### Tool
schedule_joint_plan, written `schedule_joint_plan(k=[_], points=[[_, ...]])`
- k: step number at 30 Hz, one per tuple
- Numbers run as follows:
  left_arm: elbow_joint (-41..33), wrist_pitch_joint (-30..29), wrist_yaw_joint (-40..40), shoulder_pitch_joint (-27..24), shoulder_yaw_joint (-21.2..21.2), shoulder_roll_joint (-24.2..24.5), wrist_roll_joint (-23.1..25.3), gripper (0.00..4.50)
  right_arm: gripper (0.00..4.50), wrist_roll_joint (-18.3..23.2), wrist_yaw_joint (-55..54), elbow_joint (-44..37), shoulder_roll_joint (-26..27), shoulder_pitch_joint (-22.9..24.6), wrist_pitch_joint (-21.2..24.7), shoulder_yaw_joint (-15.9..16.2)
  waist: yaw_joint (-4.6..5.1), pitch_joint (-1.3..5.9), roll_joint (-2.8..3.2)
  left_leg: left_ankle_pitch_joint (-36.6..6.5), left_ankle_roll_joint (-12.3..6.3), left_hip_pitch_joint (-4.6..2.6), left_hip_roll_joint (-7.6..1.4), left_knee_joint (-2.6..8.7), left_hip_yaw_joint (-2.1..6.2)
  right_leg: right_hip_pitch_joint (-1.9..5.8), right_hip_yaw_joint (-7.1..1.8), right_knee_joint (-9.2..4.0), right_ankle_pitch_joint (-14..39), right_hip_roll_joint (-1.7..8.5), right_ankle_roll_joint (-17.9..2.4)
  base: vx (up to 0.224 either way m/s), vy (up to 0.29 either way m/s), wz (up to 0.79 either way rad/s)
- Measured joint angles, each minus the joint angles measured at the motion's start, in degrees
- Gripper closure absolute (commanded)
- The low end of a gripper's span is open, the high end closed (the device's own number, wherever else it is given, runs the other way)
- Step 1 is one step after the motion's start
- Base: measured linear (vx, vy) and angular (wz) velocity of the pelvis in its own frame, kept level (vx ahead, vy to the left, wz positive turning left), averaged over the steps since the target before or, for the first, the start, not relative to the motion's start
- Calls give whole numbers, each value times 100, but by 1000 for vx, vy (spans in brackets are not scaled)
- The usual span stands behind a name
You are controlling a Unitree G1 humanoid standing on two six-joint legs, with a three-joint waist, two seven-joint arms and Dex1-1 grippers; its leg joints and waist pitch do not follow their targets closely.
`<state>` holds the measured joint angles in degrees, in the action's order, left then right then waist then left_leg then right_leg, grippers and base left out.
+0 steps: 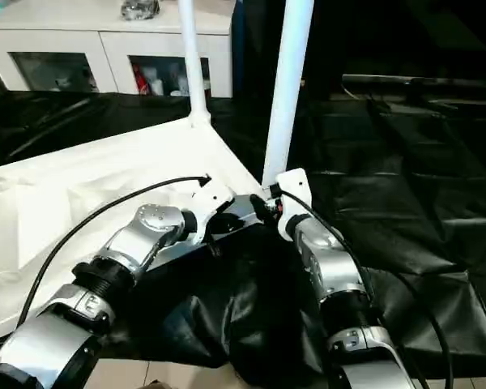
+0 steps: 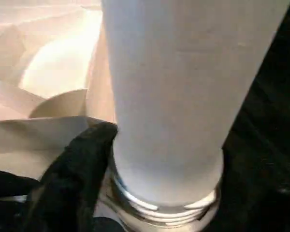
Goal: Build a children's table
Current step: Rotate leg to tighten
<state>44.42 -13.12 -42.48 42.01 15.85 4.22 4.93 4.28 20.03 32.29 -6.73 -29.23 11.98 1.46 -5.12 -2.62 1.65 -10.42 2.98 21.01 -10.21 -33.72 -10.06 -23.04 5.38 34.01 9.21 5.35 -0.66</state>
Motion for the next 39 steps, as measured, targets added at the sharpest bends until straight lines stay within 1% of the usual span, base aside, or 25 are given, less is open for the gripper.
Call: schedule_joint_plan(k=[1,2,4,6,9,11,12,16,18,19,20,21,23,24,26,27,34,39], points=[[0,20,-46,-1,3,23,0,450,69,-6,34,-3,-3,2,-4,0,3,0,-1,0,0,0,0,-1,0,-1,0,0,3,0,5,0,0,0],[0,64,-131,-7,2,78,0,450,69,-8,150,-11,-11,12,-15,0,9,-1,-1,0,0,0,0,-1,0,-2,0,0,12,0,19,0,0,0],[-98,223,-474,-97,35,269,-40,450,69,-41,590,-150,-254,98,-62,245,1,-1,-1,0,0,-1,-1,2,0,-4,1,1,12,0,20,0,0,0],[-161,346,-785,-159,48,445,-75,450,69,-51,935,-294,-418,202,-129,402,-23,-2,2,0,0,-4,-3,4,1,-10,3,4,12,-1,19,0,0,0],[-421,483,-1294,-328,106,650,-104,450,69,-49,1602,-601,-822,403,-228,682,-81,-5,5,0,0,1,-4,0,0,-12,3,0,0,0,-2,0,0,0],[-609,488,-1612,-431,170,767,-167,450,69,-18,2056,-829,-1088,526,-266,773,-139,-6,7,-1,0,5,-3,1,0,-12,3,-7,0,2,-2,0,0,0],[-806,488,-1860,-533,221,903,-252,450,69,57,2468,-1086,-1332,652,-262,822,-176,-7,9,-1,0,7,-3,4,0,-13,3,-10,2,2,-1,0,0,0],[-1073,472,-2340,-668,306,1095,-371,450,69,289,3327,-1478,-1704,879,-139,887,-283,-9,11,-1,-1,7,-4,2,-1,-13,4,-5,4,2,0,0,0,0],[-1222,440,-2469,-748,324,1154,-404,450,69,327,3569,-1585,-1833,905,-103,938,-306,-10,12,-1,-1,6,-4,-1,-1,-13,4,-3,4,2,-1,0,0,0],[-1348,408,-2596,-805,328,1222,-440,450,69,409,3720,-1652,-1935,913,-91,974,-312,-11,13,-1,-1,6,-5,-1,-1,-13,4,-2,6,2,3,0,0,0],[-1420,374,-2677,-844,330,1267,-470,450,69,467,3803,-1672,-1978,913,-77,974,-314,-11,12,-1,-1,5,-5,-1,-1,-13,4,-2,9,2,8,0,0,0],[-1448,349,-2753,-865,332,1296,-489,450,83,490,3848,-1685,-2007,913,-69,974,-317,-11,12,-1,-1,5,-5,-1,-1,-13,4,-1,17,2,21,0,0,0],[-1491,319,-2844,-881,341,1318,-510,450,83,519,3930,-1697,-2011,913,-21,980,-319,-11,12,0,0,6,-6,-3,-1,-13,5,-1,17,2,21,0,0,0],[-1534,295,-2856,-887,356,1328,-519,450,96,536,3977,-1698,-2011,913,-3,983,-317,-11,12,0,-1,8,-6,-5,-1,-13,4,-1,17,2,21,0,0,0],[-1629,257,-2873,-916,360,1357,-527,450,96,550,4048,-1731,-2020,913,43,982,-315,-12,11,-1,0,9,-6,-5,-1,-13,4,-2,16,2,20,0,0,0],[-1684,226,-2911,-939,360,1386,-541,450,113,598,4094,-1776,-2025,914,68,982,-316,-12,11,-1,0,8,-6,-3,-1,-13,4,-2,16,2,20,0,0,0],[-1753,158,-2986,-986,373,1426,-582,450,171,715,4243,-1866,-2048,963,181,996,-330,-12,11,-1,0,9,-6,-4,-1,-13,5,-2,16,2,19,0,0,0],[-1814,71,-2999,-1001,374,1434,-582,450,178,731,4239,-1934,-2058,997,238,1003,-330,-12,11,-1,0,8,-6,-4,-1,-13,5,-2,17,2,20,0,0,0]])
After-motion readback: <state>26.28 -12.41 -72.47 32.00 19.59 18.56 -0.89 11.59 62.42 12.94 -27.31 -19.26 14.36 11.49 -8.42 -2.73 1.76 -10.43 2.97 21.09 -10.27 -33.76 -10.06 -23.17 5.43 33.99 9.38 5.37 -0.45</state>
